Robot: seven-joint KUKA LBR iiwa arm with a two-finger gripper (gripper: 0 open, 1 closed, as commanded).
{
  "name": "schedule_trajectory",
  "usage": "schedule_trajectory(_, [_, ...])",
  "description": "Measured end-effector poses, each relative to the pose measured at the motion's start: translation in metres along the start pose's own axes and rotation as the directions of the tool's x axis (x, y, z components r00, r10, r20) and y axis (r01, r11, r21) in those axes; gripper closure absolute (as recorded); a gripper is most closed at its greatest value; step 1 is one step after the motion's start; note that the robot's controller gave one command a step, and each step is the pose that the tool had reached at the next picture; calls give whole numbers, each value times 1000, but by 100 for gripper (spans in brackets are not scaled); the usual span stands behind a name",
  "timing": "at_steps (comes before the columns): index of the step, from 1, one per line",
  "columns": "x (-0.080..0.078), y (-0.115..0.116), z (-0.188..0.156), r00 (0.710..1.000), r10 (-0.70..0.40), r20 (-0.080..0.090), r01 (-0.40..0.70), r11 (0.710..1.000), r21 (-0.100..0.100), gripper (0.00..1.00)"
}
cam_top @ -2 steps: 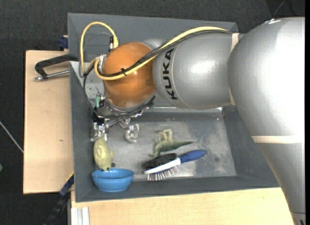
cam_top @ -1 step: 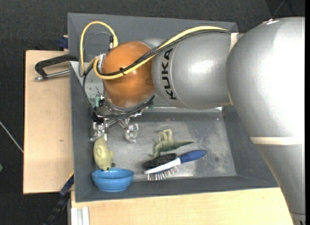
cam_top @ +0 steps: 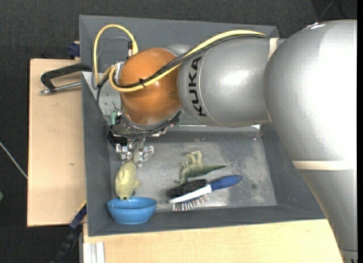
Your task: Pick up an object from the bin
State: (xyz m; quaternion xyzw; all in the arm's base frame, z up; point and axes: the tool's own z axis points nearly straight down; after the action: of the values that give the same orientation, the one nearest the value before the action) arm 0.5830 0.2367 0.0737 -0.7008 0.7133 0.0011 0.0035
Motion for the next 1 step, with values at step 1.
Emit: schedule_trajectory(1, [-2,-2,-31,1000,3,0,-3,1000,4,100])
